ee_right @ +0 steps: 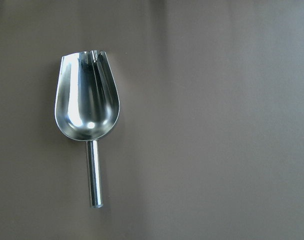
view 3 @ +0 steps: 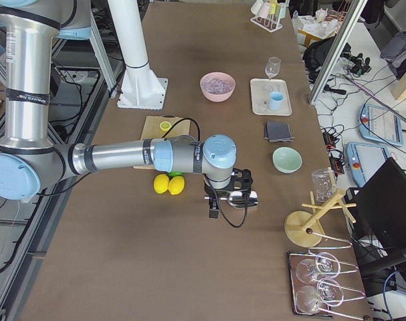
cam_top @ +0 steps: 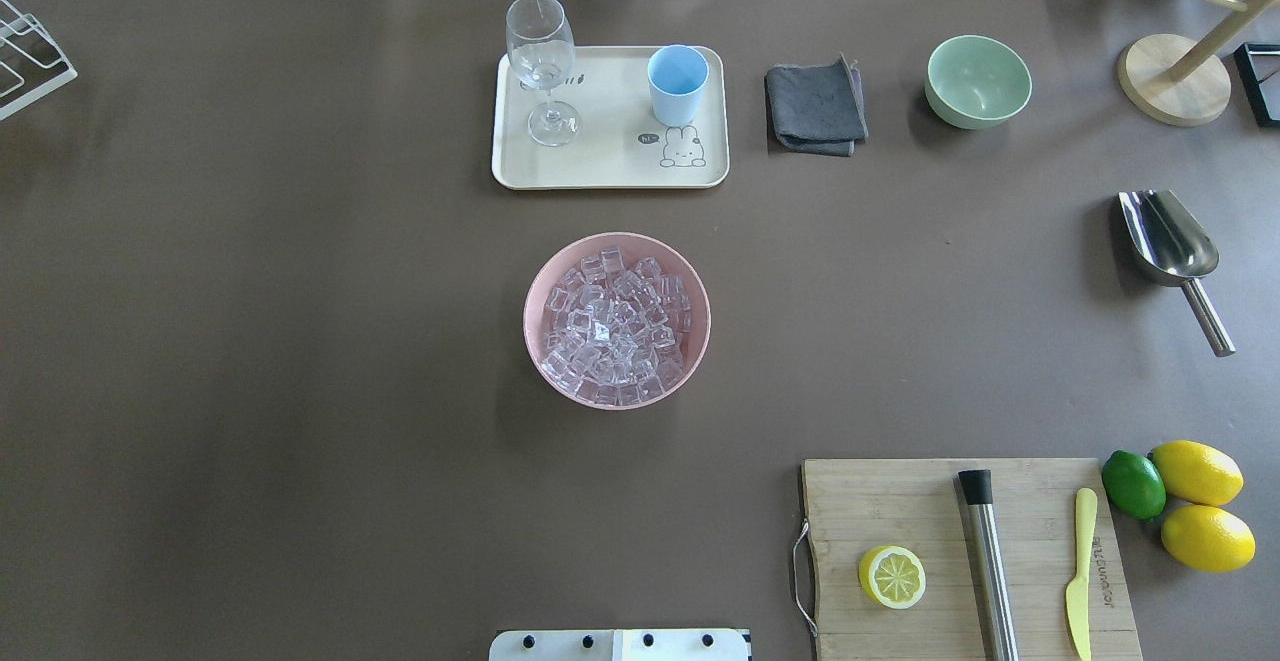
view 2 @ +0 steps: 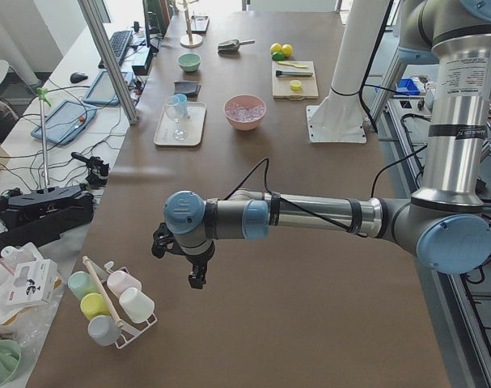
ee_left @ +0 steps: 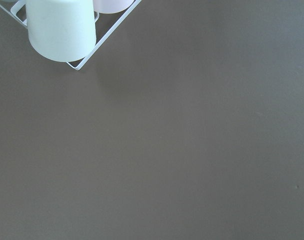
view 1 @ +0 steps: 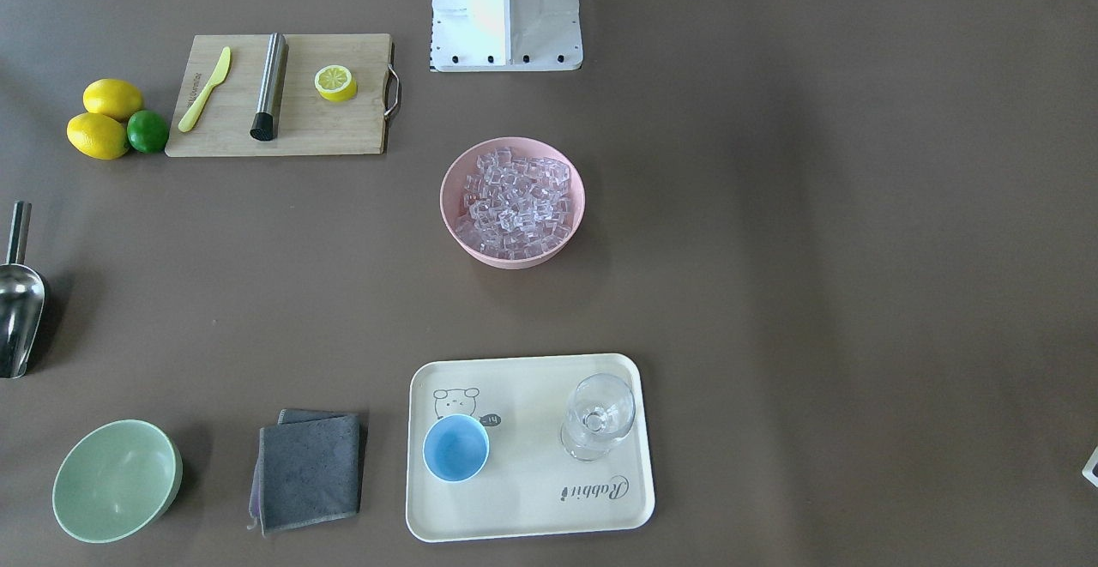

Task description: Put ice in cup with scoop

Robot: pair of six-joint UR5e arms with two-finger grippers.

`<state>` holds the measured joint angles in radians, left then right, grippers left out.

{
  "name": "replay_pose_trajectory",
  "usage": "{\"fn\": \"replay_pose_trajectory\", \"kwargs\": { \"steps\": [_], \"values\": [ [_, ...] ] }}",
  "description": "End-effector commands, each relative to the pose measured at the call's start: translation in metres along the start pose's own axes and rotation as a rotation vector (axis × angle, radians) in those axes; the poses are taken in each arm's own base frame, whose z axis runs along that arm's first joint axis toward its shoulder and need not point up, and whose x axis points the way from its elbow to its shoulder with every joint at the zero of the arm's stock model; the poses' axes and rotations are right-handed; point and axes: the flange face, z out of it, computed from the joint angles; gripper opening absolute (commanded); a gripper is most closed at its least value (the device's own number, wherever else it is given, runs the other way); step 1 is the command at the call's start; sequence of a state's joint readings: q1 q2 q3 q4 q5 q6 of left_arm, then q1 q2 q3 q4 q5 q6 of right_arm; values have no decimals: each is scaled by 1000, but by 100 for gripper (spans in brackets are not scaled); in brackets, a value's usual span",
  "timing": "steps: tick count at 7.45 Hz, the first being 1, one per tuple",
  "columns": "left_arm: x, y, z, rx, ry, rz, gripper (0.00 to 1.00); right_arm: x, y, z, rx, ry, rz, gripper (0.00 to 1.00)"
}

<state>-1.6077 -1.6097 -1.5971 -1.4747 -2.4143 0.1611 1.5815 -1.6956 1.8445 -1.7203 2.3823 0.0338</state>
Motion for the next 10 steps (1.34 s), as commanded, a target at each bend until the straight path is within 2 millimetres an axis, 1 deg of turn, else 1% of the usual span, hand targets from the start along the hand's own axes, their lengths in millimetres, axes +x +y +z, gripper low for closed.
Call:
{"fn": "replay_pose_trajectory", "kwargs": {
  "steps": [1,2,3,6,7,8,9,10],
  "values": [
    [27,-15,13,-16,7,66,99,1,1,1,2,1,-6,100],
    [37,-19,17,-6,6,106,99,1,1,1,2,2,-5,100],
    [40,-20,20,3,6,127,99,1,1,1,-1,2,-2,100],
    [42,-22,19,5,7,130,99,0,1,0,1,0,-5,100],
    [76,-27,31,-6,14,210,99,0,1,0,0,0,-4,100],
    [123,-34,65,-37,31,333,99,1,1,1,-1,0,-2,100],
    [149,-39,77,-15,45,429,99,2,2,2,-4,0,2,100],
    [179,-39,94,6,66,536,99,2,1,2,-2,-3,3,100]
  ]
}}
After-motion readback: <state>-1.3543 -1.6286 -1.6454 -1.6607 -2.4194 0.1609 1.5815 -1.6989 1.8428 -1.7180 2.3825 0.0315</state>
